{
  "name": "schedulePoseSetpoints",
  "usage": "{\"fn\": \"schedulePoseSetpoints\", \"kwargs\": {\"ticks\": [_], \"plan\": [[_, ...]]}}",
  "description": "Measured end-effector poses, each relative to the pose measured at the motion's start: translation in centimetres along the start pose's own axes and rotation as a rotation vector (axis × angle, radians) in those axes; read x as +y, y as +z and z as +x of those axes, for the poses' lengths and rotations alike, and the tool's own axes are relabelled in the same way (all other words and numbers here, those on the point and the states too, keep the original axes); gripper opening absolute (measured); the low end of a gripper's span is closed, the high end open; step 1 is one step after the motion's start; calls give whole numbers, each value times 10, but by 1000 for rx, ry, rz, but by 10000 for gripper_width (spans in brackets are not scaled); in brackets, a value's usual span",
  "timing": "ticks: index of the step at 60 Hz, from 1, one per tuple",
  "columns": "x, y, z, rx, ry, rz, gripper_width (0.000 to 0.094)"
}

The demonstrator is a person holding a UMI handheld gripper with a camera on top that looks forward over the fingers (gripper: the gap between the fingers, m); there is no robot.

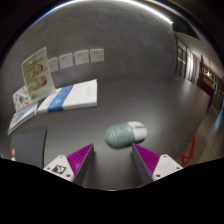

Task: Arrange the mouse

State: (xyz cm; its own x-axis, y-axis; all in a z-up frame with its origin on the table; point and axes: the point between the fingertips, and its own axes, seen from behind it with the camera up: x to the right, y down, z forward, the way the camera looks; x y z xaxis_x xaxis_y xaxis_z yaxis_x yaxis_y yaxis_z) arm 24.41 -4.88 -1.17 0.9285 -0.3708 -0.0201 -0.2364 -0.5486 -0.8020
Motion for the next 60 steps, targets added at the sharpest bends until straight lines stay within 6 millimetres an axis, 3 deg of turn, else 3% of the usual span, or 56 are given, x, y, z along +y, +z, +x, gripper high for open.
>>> {"fn": "schedulePoseSetpoints", "kwargs": {"ticks": [10, 26, 28, 29, 34, 50, 56, 60], "plan": [[-30, 36, 6, 46, 37, 12, 836], [-71, 90, -19, -7, -11, 7, 812], [-72, 93, -21, -9, -19, 2, 743], [-73, 95, -22, -13, -23, 0, 629], [-76, 99, -25, -26, -25, -7, 574], [-73, 89, -18, -67, -71, 0, 449], [-72, 59, 4, -42, -98, 30, 448], [-84, 22, 12, -52, -89, 90, 448]]}}
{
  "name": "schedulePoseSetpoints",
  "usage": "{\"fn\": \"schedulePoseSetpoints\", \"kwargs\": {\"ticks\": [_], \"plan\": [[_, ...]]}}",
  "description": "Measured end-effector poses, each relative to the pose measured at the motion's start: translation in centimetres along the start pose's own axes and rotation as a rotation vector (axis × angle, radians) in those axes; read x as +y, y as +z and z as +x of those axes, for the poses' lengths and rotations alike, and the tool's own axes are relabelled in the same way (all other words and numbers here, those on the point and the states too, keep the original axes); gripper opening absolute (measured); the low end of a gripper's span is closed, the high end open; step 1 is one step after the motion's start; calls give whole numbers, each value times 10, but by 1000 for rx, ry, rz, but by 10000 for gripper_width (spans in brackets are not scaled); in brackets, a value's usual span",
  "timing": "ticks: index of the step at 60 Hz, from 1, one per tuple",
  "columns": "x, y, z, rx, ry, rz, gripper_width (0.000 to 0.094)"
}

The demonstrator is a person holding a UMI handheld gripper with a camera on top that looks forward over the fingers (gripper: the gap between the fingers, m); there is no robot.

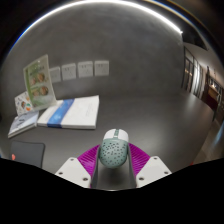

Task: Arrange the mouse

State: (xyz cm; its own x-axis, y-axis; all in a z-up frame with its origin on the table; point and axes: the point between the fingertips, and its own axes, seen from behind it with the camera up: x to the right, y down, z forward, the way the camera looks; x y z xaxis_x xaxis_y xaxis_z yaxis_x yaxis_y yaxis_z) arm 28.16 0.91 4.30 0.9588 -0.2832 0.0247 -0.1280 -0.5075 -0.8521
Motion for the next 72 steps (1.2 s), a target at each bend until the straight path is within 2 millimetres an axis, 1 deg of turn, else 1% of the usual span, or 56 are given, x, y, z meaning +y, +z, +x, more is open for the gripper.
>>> {"fn": "schedulePoseSetpoints", "kwargs": {"ticks": [6, 8, 10, 13, 16, 17, 19, 23, 29, 33, 38, 43, 48, 54, 55, 56, 57, 60, 62, 67, 72], "plan": [[-27, -65, -4, -11, 3, 98, 447], [-36, -87, -8, -16, 9, 121, 447], [-43, -109, -20, -33, 18, 143, 446], [-49, -136, -51, -89, 30, 167, 447], [-53, -157, -88, -149, 29, 185, 445], [-53, -158, -102, -169, 26, 188, 445], [-53, -170, -127, -203, 12, 187, 445], [-44, -183, -179, -261, -33, 182, 444], [-17, -184, -257, -335, -107, 159, 444], [9, -175, -303, -368, -150, 133, 444], [38, -157, -341, -359, -178, 102, 446], [62, -138, -366, -334, -211, 69, 444], [84, -124, -380, -303, -214, 21, 446], [110, -112, -384, -274, -191, -35, 446], [115, -110, -384, -271, -194, -46, 477], [117, -109, -383, -270, -194, -45, 476], [112, -109, -385, -272, -177, -17, 448], [116, -110, -384, -285, -149, -9, 454], [116, -110, -384, -298, -134, -1, 488], [113, -107, -385, -312, -99, 25, 531], [115, -109, -385, -319, -106, 16, 575]]}}
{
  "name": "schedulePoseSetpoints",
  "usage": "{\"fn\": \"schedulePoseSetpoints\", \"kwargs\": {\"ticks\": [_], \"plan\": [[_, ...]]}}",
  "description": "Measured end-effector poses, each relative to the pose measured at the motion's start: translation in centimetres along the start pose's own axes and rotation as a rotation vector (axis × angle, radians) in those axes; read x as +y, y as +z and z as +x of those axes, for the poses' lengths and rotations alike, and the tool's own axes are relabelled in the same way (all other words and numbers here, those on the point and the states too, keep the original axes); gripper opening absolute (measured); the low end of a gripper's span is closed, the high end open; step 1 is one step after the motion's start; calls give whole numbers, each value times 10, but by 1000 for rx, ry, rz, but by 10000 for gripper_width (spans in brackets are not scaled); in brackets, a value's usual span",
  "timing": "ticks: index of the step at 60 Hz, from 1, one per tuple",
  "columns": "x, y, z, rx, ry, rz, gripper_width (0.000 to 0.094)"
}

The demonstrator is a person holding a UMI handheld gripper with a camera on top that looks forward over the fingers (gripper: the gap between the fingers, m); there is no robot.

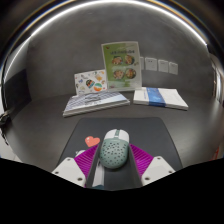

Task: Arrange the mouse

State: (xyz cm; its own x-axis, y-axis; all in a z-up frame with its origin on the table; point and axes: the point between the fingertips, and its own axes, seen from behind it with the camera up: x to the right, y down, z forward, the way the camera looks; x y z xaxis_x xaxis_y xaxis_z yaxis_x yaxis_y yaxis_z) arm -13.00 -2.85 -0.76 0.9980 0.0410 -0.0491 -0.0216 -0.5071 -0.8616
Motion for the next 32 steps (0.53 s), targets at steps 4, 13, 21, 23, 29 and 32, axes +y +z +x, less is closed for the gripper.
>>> {"fn": "schedulePoseSetpoints", "kwargs": {"ticks": [4, 13, 21, 23, 29, 32], "plan": [[1, -6, -3, -16, 3, -27, 719], [-8, -48, 8, -35, -2, 9, 842], [4, -105, 19, -78, -27, 9, 834], [9, -121, 26, -74, -26, 10, 831], [25, -160, 38, -79, -23, 6, 830], [32, -179, 37, -100, -19, 6, 827]]}}
